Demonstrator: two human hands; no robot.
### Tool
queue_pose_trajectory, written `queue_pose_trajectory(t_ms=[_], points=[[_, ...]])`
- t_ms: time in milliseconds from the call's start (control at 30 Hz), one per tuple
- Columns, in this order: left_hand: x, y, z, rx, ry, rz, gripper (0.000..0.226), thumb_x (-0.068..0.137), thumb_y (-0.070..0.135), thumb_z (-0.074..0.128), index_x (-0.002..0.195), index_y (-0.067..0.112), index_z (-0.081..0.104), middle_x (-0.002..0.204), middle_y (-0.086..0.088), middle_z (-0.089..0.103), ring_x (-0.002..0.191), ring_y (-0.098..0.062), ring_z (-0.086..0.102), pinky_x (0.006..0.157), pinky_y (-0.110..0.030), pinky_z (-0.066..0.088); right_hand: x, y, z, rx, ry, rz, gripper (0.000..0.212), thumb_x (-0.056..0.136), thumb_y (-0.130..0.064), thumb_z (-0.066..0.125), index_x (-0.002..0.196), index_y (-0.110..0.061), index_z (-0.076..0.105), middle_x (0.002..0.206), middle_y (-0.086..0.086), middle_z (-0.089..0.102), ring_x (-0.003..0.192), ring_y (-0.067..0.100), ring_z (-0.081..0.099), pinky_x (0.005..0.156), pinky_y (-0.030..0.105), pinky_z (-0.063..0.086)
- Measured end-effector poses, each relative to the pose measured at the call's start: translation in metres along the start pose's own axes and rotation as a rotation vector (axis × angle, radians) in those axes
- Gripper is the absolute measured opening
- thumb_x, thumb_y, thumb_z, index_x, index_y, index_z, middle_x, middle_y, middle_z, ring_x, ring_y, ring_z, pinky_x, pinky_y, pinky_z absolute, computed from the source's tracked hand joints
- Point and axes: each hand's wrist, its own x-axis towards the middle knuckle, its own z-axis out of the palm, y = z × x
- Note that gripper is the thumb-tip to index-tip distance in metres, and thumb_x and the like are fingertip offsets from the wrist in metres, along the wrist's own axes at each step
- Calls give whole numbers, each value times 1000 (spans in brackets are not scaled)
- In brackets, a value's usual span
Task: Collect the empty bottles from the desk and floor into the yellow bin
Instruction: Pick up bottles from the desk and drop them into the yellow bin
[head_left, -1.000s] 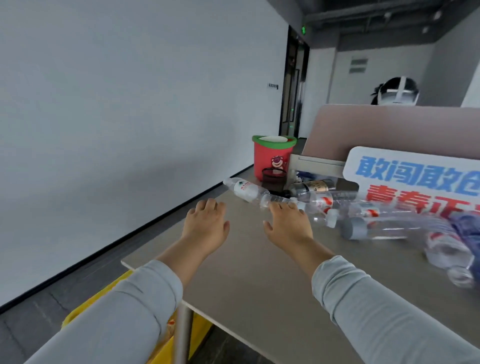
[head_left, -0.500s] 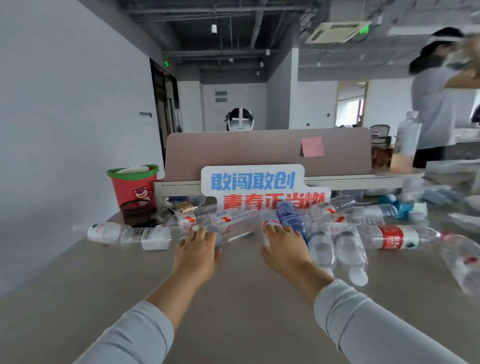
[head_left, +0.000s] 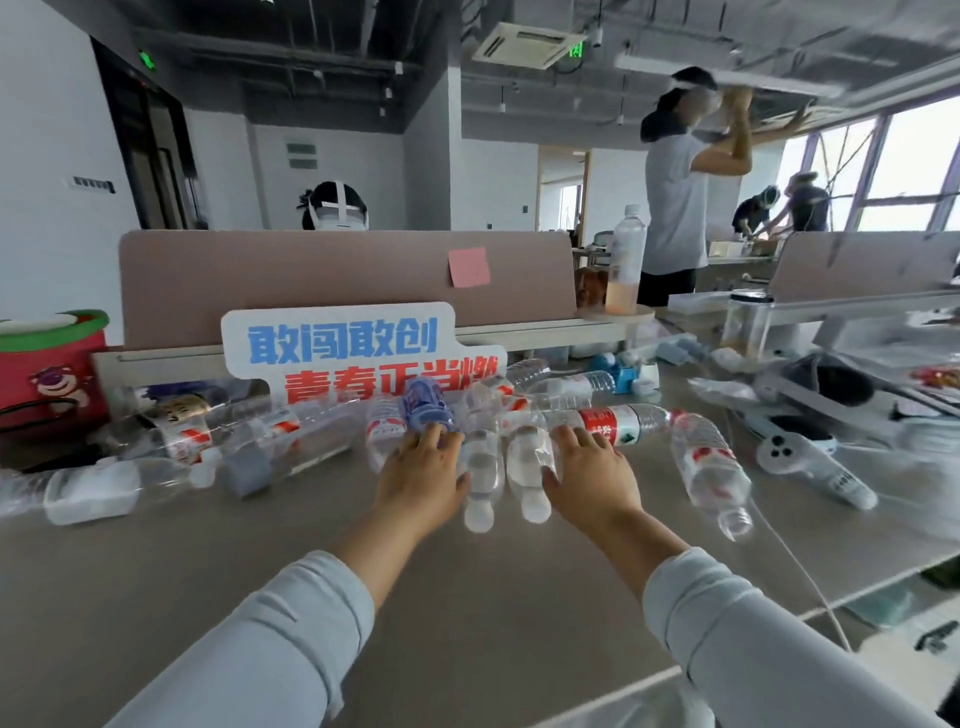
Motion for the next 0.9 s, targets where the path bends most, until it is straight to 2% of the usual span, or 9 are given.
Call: queue_pose_trajectory(t_ms=[100, 200, 267, 333, 467, 600, 700, 800, 900], points=[[11, 15, 9, -24, -74, 10, 58, 94, 48, 39, 143, 23, 24, 151, -7, 18, 136, -35, 25, 103, -43, 37, -3, 12, 0, 7, 19, 23, 44, 93, -34, 48, 133, -18, 39, 134, 3, 50, 123, 24, 46, 99, 35, 40], [21, 25, 18, -68, -213, -19, 66, 92, 55, 37, 148, 29, 12, 157, -7, -2, 139, -45, 15, 109, -50, 29, -4, 20, 1, 15, 25, 37, 41, 93, -34, 47, 130, -18, 41, 131, 2, 52, 122, 23, 46, 97, 35, 42], [22, 29, 28, -120, -359, -57, 71, 91, 57, 38, 149, 33, 5, 156, -9, -17, 138, -48, 17, 110, -49, 27, -3, 21, 1, 25, 16, 48, 42, 93, -33, 46, 132, -18, 40, 131, 2, 51, 122, 23, 46, 96, 35, 42], [18, 30, 38, -174, -415, -89, 74, 91, 50, 45, 149, 34, 1, 155, -12, -19, 136, -45, 24, 109, -46, 32, -2, 20, 3, 28, 11, 50, 41, 94, -32, 45, 132, -17, 39, 131, 3, 51, 122, 23, 45, 95, 35, 42], [7, 24, 49, -226, -279, -116, 64, 94, 27, 45, 147, 34, 9, 157, -13, -4, 129, -40, 37, 102, -43, 38, -1, 11, 9, 51, -21, 29, 41, 95, -34, 43, 133, -17, 38, 134, 3, 48, 122, 24, 45, 96, 35, 42], [-8, 18, 45, -255, -123, -110, 61, 96, 19, 40, 147, 34, 11, 156, -8, -5, 133, -41, 26, 105, -45, 34, 4, -2, 18, 100, -74, 62, 51, 94, -40, 46, 137, -17, 33, 140, 6, 42, 128, 29, 40, 99, 39, 42], [-13, 9, 37, -225, -16, -92, 64, 95, 14, 40, 148, 34, 11, 156, -8, -9, 133, -41, 24, 106, -44, 32, 10, -11, 25, 123, -160, 137, 67, 90, -44, 51, 144, -19, 19, 147, 10, 30, 128, 36, 38, 98, 43, 42], [-16, -4, 32, -192, 39, -82, 69, 94, 7, 42, 148, 35, 10, 156, -9, -12, 131, -40, 28, 105, -42, 34, 12, -19, 33, 134, -251, 182, 76, 87, -34, 57, 146, -28, 9, 147, 13, 25, 122, 40, 45, 94, 43, 44], [-19, -21, 30, -193, 49, -106, 71, 93, 4, 43, 149, 33, 9, 155, -12, -14, 138, -41, 19, 108, -41, 32, 9, -26, 37, 137, -282, 226, 77, 89, -16, 52, 147, -31, 4, 150, 14, 18, 120, 40, 49, 90, 40, 47]])
